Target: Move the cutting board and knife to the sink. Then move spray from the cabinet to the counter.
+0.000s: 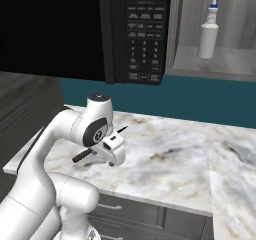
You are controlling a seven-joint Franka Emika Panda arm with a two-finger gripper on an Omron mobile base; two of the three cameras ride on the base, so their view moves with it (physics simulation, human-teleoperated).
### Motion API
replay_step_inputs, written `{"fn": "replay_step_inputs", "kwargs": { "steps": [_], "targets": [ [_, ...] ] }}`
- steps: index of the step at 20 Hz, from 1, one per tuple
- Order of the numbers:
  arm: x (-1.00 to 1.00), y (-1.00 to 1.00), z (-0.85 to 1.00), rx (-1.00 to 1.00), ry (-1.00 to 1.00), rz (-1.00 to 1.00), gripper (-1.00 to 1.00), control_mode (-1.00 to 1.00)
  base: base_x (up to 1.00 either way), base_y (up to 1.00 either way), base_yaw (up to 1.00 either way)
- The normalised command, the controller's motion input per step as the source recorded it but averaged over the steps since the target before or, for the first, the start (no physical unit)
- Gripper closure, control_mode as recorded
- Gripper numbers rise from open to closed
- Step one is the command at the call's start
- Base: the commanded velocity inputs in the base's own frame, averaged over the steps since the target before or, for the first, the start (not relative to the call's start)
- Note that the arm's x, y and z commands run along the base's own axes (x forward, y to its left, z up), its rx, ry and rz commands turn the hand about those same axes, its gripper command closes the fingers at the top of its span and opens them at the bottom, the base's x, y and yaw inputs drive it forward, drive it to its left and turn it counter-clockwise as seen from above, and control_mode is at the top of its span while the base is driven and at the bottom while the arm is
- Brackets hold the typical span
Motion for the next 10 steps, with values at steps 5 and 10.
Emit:
{"fn": "replay_step_inputs", "kwargs": {
  "steps": [5, 10],
  "targets": [
    [0.0, 0.0, 0.0, 0.04, 0.0, 0.0, -1.0, -1.0, 0.0, 0.0, 0.0],
    [0.0, 0.11, 0.0, 0.02, 0.0, 0.0, -1.0, -1.0, 0.0, 0.0, 0.0]
  ]
}}
